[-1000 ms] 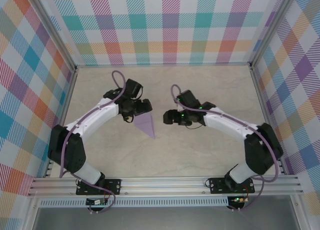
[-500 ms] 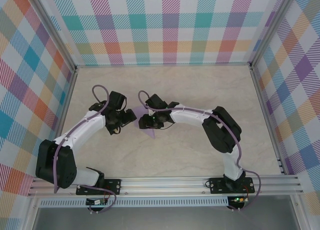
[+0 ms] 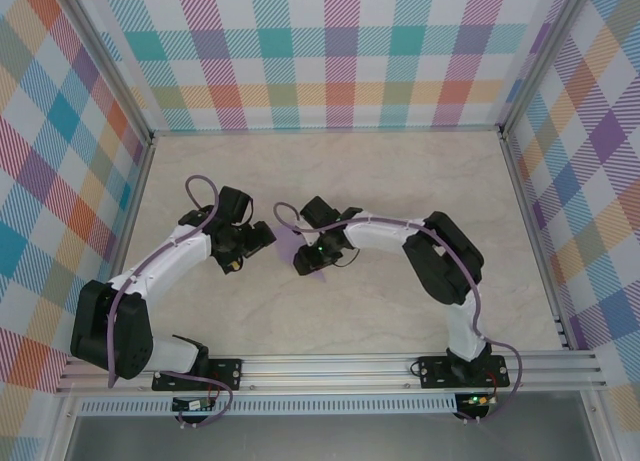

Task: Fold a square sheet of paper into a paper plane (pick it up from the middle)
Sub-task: Fold the wing for the fifth time at the center of the table.

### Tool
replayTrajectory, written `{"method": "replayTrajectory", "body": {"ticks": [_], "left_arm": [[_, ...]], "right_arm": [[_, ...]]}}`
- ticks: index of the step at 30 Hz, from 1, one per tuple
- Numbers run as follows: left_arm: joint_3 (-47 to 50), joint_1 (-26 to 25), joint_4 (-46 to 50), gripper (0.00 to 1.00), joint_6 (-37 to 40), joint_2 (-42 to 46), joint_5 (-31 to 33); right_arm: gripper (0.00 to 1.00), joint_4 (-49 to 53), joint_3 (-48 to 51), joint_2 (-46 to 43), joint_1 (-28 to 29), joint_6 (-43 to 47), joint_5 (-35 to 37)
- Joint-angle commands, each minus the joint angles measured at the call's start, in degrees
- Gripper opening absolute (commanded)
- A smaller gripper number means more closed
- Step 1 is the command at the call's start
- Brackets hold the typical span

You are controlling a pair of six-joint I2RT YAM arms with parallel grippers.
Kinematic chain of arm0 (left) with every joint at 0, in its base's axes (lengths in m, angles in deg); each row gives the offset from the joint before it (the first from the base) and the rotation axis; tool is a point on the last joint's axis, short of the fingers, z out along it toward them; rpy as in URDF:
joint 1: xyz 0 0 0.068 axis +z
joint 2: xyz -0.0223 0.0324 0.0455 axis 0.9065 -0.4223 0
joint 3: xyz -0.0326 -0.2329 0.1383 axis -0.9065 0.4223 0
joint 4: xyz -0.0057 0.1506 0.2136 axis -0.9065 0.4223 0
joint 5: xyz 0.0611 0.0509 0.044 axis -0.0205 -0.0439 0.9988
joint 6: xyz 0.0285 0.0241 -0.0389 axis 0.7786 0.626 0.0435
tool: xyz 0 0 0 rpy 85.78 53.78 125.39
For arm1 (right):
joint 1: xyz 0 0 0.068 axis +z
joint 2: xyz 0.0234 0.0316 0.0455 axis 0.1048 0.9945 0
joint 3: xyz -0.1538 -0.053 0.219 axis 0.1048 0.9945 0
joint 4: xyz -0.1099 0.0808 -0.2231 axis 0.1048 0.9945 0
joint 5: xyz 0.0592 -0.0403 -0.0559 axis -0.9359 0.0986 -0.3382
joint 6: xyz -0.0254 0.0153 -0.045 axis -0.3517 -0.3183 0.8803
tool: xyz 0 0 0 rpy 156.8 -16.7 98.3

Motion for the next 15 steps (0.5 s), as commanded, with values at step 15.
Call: {"method": "replayTrajectory", "body": {"ticks": [15], "left_arm": [[7.31,-1.56,-10.50,0.85,-6.47,0.46,-8.83]], "right_arm": [[0.43,-4.36,8.05,-11.16,-1.48,-11.74,0.25]]}}
